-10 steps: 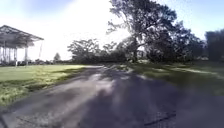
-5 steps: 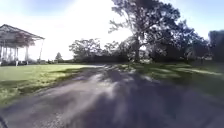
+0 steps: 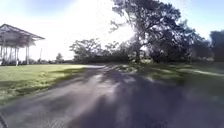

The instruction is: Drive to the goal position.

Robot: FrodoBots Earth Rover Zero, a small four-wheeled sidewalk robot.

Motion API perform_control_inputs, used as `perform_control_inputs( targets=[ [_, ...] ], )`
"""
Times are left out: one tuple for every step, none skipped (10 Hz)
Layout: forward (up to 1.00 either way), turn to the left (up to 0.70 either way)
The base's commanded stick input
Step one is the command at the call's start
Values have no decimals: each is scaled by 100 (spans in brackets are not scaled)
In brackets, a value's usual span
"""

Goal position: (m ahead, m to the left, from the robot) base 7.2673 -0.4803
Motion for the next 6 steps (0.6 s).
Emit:
perform_control_inputs(
  targets=[
    [85, -34],
    [85, -34],
    [85, -33],
    [85, -21],
    [85, -9],
    [85, 0]
  ],
)
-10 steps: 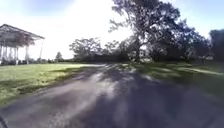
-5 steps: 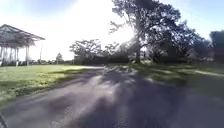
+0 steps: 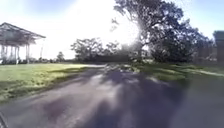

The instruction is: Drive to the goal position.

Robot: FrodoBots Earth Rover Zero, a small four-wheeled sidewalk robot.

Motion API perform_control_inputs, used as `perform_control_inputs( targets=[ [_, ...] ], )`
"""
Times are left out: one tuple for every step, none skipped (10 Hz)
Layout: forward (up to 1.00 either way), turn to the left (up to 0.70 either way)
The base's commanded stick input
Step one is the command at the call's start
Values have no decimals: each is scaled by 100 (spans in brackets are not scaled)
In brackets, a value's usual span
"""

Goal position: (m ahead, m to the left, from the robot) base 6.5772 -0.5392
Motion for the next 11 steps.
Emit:
perform_control_inputs(
  targets=[
    [85, 0],
    [85, 0],
    [85, 0],
    [85, 0],
    [85, 0],
    [85, 0],
    [85, 0],
    [85, 0],
    [85, 0],
    [85, 0],
    [85, 0]
  ],
)
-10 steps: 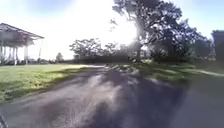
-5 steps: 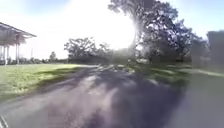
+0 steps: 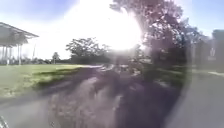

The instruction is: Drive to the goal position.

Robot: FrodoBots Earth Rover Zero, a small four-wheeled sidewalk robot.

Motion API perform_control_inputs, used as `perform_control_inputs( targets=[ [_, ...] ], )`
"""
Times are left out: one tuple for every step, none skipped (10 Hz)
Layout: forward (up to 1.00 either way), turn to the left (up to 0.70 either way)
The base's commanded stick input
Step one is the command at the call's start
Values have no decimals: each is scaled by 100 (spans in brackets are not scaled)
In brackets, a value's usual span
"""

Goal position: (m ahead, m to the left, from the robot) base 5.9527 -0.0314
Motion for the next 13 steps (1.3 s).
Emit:
perform_control_inputs(
  targets=[
    [85, 0],
    [85, 0],
    [85, 0],
    [85, 0],
    [85, 0],
    [85, 0],
    [85, 0],
    [85, 0],
    [85, 0],
    [85, 0],
    [85, 0],
    [85, 0],
    [85, 0]
  ],
)
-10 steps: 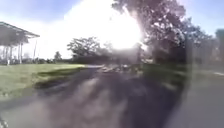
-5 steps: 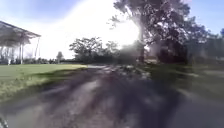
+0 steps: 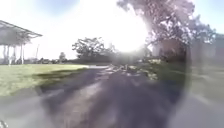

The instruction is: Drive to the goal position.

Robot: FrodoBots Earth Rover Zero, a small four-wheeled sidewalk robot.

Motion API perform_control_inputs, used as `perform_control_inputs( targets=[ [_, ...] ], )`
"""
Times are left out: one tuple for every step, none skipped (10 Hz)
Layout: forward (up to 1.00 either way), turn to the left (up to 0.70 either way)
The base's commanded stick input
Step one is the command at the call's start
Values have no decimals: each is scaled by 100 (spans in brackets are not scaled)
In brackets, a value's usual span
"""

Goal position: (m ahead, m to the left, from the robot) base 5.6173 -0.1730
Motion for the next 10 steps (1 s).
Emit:
perform_control_inputs(
  targets=[
    [85, 0],
    [85, 0],
    [85, 0],
    [85, -1],
    [85, -7],
    [85, -13],
    [85, -19],
    [85, -25],
    [85, -32],
    [85, -34]
  ],
)
